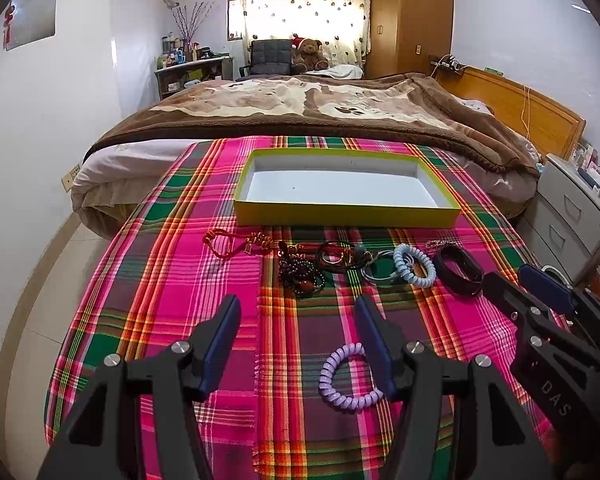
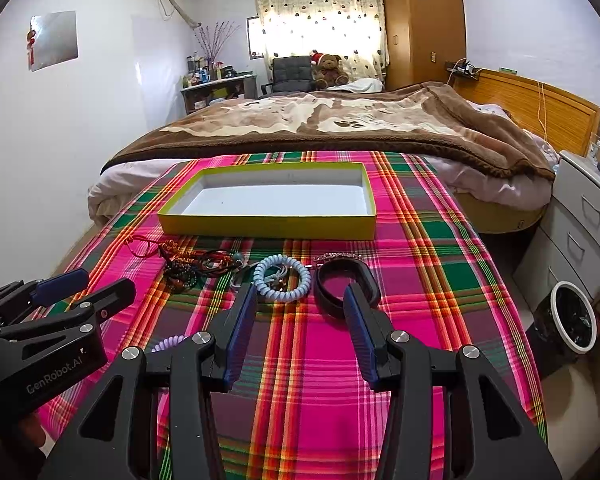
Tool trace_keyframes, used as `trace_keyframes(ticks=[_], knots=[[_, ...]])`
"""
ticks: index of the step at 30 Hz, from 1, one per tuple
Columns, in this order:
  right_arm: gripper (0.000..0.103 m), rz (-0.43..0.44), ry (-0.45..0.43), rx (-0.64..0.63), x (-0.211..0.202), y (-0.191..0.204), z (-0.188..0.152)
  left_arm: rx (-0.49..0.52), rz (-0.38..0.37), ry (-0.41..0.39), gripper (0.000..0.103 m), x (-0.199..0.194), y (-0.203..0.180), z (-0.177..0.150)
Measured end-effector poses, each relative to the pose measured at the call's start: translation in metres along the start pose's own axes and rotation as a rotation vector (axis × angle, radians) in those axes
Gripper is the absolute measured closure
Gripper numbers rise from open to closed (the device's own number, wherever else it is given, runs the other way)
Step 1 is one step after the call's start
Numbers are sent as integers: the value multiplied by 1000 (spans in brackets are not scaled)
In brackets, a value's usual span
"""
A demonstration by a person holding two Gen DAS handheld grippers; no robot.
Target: Organize jewelry
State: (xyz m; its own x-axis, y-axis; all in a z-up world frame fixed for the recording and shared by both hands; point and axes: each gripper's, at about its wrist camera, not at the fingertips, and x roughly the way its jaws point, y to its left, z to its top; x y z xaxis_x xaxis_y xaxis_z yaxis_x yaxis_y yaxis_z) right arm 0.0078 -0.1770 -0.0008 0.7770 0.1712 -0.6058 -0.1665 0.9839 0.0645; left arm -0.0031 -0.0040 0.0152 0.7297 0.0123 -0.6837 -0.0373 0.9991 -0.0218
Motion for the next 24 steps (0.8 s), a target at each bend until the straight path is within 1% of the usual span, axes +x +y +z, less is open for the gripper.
trace_keyframes(ticks=[15, 24], knots=[[57, 1, -2, 0, 0, 1, 0, 5, -8, 13, 42, 5, 1, 0], [57, -6, 10, 21, 8, -12, 2, 8, -61, 49, 42, 18, 6, -2]])
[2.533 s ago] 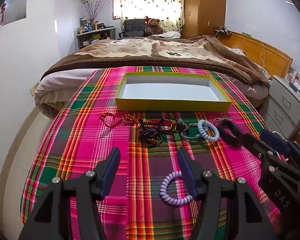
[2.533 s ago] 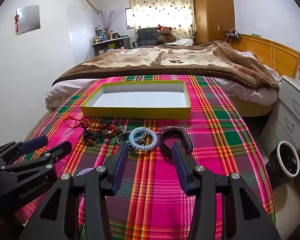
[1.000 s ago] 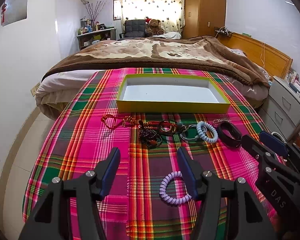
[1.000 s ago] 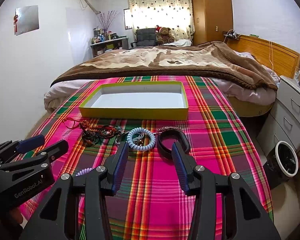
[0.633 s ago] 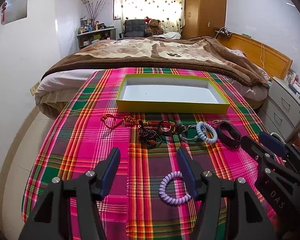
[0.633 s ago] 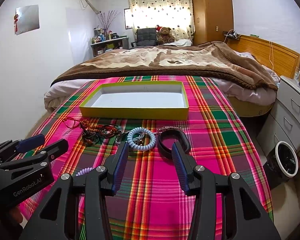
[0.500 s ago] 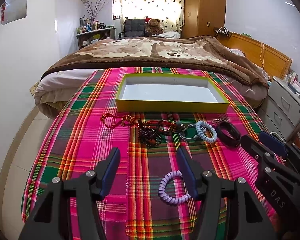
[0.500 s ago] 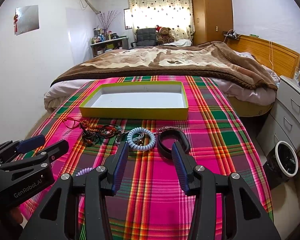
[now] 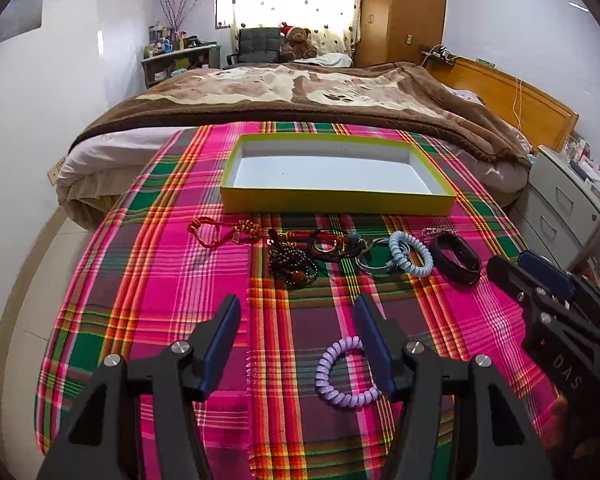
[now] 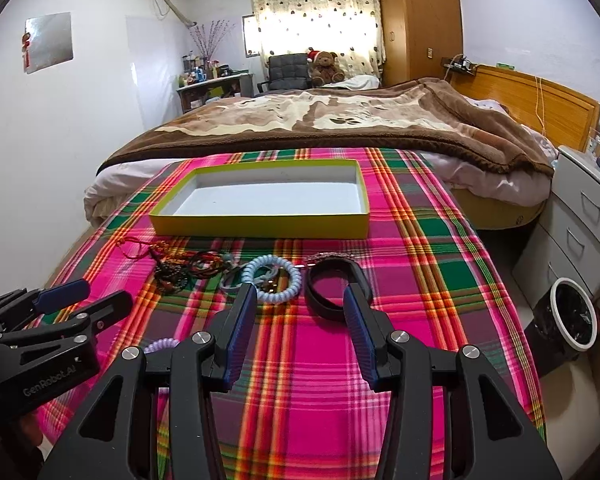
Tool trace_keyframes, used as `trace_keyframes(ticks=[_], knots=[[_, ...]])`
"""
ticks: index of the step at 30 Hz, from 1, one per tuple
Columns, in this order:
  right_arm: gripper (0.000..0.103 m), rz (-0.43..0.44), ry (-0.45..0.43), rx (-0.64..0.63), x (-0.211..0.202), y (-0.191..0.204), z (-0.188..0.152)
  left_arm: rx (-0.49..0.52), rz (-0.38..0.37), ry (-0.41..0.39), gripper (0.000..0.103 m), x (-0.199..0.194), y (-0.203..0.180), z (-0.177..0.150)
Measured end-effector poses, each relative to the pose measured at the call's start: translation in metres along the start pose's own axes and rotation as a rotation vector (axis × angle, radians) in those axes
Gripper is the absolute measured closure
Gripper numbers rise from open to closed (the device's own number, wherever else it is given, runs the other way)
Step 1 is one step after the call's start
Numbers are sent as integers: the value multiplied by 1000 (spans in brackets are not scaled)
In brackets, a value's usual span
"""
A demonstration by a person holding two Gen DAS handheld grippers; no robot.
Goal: Organize jewelry
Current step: 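Grasp the black band bracelet with the right tool while the left tool grasps the lavender coil hair tie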
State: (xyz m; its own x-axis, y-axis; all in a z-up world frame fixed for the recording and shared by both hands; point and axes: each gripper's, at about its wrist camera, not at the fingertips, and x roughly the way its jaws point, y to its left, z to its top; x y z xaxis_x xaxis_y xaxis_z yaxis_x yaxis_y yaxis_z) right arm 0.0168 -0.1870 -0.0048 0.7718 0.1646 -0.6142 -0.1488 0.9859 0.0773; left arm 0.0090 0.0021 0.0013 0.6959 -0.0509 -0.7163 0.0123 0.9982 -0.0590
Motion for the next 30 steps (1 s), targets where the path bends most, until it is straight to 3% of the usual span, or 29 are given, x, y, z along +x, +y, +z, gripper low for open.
trace_keyframes(ticks=[4, 9, 14, 21, 30], knots=[[57, -2, 11, 44, 8, -20, 3, 19, -69, 56, 42, 14, 1, -4], [57, -53, 85, 57, 34, -44, 8, 27, -75, 111, 42, 31, 3, -10], [57, -33, 160, 46, 61, -56, 11, 52, -65, 161, 42, 42, 6, -17], [57, -2, 262, 9, 91, -55, 14, 83, -94, 177, 42, 39, 6, -23], [57, -3, 277, -19, 99, -54, 16, 171, -61, 177, 42, 41, -2, -24]])
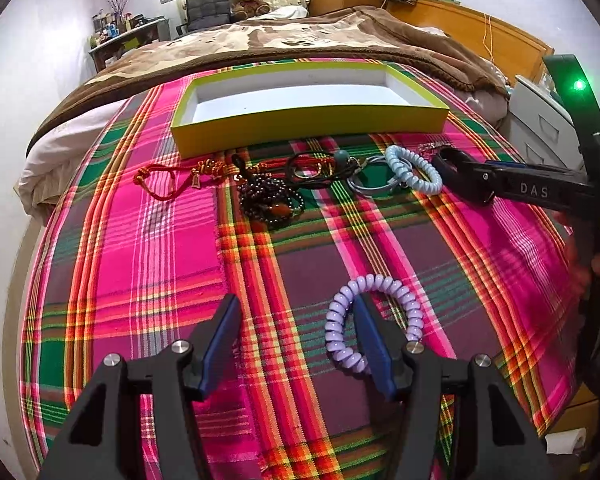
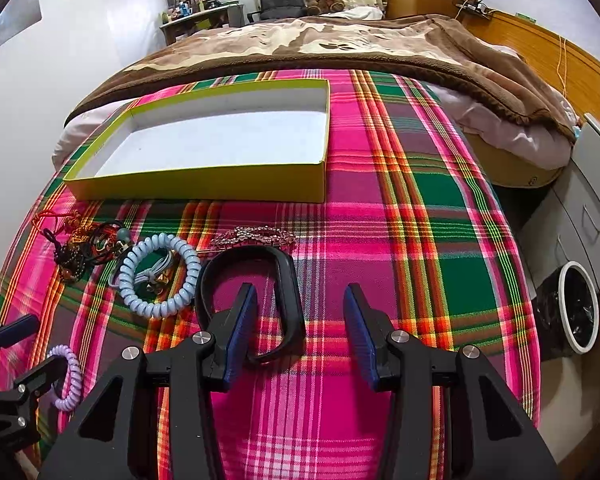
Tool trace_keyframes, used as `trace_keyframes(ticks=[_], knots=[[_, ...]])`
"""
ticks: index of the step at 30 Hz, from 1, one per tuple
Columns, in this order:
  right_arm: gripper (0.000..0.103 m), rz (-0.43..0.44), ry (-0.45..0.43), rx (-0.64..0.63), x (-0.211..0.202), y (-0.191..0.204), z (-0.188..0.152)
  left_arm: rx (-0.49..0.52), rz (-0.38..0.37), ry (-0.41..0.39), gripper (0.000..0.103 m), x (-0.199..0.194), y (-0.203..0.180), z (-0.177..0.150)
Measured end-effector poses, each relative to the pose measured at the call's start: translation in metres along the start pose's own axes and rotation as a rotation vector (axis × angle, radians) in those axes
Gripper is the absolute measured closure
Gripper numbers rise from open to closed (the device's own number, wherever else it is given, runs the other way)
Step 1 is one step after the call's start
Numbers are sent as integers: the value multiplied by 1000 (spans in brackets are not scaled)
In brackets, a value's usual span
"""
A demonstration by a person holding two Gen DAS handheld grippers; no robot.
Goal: Organize jewelry
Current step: 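Grasp the black band bracelet with the right tool while the left tool grasps the lavender coil hair tie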
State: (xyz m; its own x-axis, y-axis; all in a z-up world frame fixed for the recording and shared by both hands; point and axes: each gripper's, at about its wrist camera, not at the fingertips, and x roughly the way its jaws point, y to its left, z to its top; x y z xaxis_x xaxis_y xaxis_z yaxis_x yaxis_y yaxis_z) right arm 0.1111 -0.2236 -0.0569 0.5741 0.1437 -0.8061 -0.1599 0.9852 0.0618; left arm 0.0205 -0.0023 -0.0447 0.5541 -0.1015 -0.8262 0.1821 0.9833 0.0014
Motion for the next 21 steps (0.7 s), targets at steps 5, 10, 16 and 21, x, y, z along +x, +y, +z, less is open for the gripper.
trace_keyframes(ticks=[5, 10, 16, 21], knots=[[75, 9, -6, -1, 0, 0, 0, 36, 2, 9, 48, 0, -5, 2], [88, 31, -10, 8, -4, 0, -4, 30, -11, 2, 61, -1, -2, 3], [90, 41, -29, 40, -14, -3, -10, -30, -49, -8, 93, -2, 13, 4], [90, 59, -55, 63, -26, -6, -13, -60, -53, -23, 93, -4, 19, 4]])
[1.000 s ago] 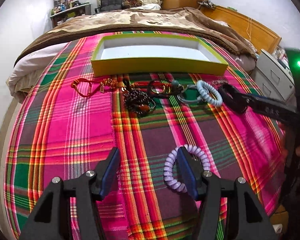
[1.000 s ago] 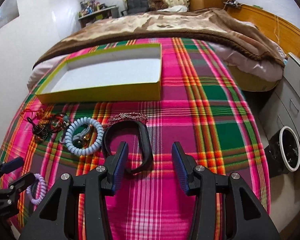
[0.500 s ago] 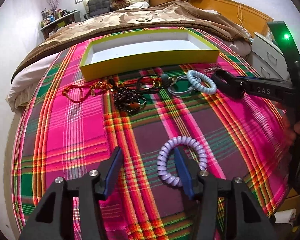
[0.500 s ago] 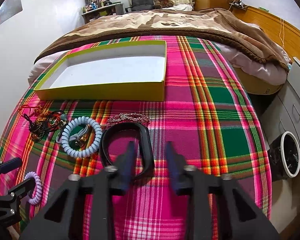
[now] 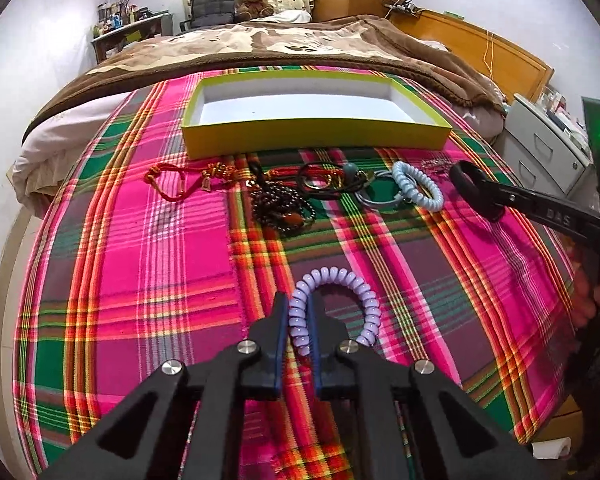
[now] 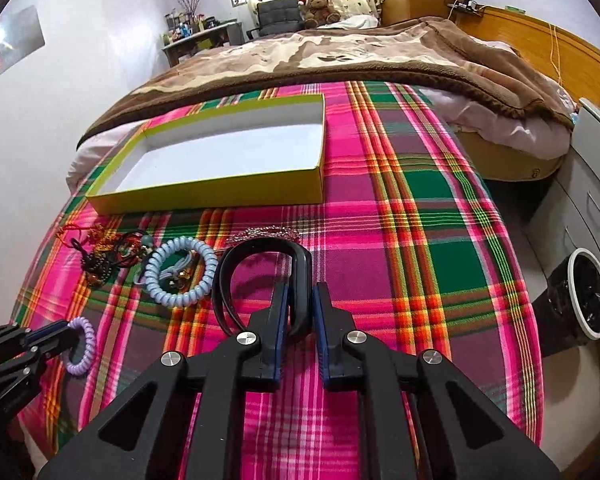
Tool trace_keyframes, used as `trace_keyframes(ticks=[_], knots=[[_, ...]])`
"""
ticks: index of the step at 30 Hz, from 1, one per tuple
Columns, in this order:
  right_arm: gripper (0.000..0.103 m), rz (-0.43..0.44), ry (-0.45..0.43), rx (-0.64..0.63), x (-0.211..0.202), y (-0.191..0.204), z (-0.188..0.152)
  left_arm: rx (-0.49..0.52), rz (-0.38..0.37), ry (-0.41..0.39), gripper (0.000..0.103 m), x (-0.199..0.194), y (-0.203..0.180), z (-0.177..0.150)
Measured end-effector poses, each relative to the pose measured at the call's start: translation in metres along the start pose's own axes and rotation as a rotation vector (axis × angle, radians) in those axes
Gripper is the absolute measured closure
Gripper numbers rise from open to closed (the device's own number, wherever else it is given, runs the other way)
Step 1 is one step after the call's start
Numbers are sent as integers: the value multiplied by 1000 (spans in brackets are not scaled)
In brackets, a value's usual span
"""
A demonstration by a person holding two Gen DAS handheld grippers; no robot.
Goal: Organize jewelry
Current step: 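Grasp the black band bracelet with the right tool while the left tool grasps the lavender coil hair tie, then carry both held items into the yellow box and open both tools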
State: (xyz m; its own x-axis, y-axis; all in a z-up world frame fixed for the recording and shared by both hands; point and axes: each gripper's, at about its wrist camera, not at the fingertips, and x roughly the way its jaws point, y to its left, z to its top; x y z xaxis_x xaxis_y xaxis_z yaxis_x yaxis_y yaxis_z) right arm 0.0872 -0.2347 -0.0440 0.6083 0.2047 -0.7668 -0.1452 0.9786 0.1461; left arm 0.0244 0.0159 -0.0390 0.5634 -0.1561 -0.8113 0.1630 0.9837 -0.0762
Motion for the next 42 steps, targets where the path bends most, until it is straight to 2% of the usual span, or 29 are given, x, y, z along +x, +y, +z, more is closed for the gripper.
trace_keyframes(ticks=[7, 15, 20, 22, 23, 24, 26, 31, 32, 33, 34, 35, 42], knots=[[90, 14, -36, 8, -16, 3, 3, -35, 9, -63, 93, -16, 14, 10], [90, 27, -86, 0, -29, 11, 19, -65, -3, -125, 93, -25, 31, 35], [90, 40, -93, 5, -30, 13, 24, -64, -19, -58, 93, -13, 41, 30], [90, 41, -90, 2, -28, 13, 23, -69, -2, -34, 91, -7, 43, 25], [90, 43, -88, 4, -27, 13, 23, -69, 9, -22, 83, -4, 44, 22], [90, 48, -84, 7, -25, 14, 23, -72, 11, -10, 66, -1, 45, 20], [90, 52, -78, 4, -24, 15, 23, -71, 30, 25, 53, 9, 47, 17], [90, 54, -84, -1, -25, 17, 25, -24, 81, 29, 55, 15, 41, 16], [90, 53, -85, 1, -25, 17, 26, -6, 96, 24, 63, 15, 39, 17], [90, 54, -87, 1, -25, 17, 26, 3, 96, 20, 81, 15, 37, 17], [90, 54, -88, 0, -26, 18, 26, 6, 90, 20, 90, 15, 37, 18], [90, 53, -89, -3, -26, 18, 27, 6, 95, 21, 93, 15, 36, 20], [90, 52, -84, -8, -25, 20, 27, -22, 40, -5, 94, 8, 40, 26]])
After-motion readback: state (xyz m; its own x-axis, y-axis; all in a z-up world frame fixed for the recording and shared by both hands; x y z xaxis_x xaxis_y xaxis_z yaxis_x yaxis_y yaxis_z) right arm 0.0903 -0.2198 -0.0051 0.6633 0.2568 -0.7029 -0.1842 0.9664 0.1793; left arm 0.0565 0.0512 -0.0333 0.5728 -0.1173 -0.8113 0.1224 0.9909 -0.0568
